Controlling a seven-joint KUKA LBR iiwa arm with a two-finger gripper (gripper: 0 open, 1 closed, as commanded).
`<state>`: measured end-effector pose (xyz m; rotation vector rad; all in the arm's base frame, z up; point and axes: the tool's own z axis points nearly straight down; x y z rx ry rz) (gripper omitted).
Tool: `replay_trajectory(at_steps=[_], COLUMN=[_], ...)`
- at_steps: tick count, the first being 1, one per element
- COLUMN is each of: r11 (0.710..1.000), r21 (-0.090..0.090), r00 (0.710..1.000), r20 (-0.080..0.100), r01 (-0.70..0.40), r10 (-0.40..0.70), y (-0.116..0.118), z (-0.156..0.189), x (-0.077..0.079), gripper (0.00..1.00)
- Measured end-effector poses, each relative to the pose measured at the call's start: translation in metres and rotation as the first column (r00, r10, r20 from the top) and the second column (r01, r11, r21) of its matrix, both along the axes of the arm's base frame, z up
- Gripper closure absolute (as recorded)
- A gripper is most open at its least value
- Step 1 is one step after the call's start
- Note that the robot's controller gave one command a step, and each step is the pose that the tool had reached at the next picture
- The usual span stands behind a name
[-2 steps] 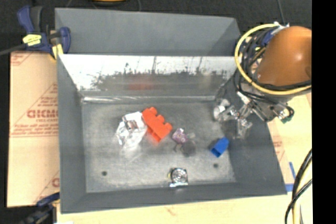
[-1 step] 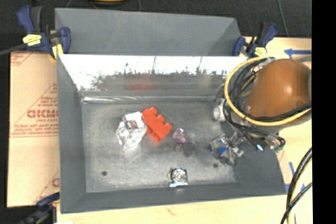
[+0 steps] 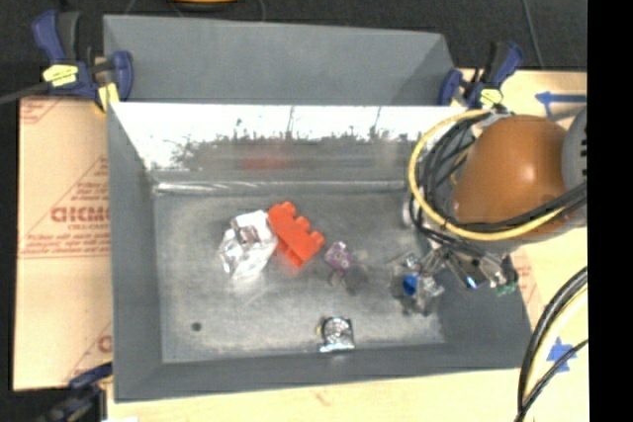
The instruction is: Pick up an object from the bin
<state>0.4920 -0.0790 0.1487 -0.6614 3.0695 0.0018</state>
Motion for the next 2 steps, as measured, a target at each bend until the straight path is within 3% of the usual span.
replay_trajectory(at_steps=[1, 2], r11=[1.000, 0.997], r21=[-0.004, 0.001], r00=[1.000, 0.997], r20=[0.004, 0.000], r01=[0.008, 0.079], r10=[-0.008, -0.079], y=[-0.032, 0.013], z=[0.012, 0.004], x=[-0.008, -0.007], gripper=[1.00, 1.00])
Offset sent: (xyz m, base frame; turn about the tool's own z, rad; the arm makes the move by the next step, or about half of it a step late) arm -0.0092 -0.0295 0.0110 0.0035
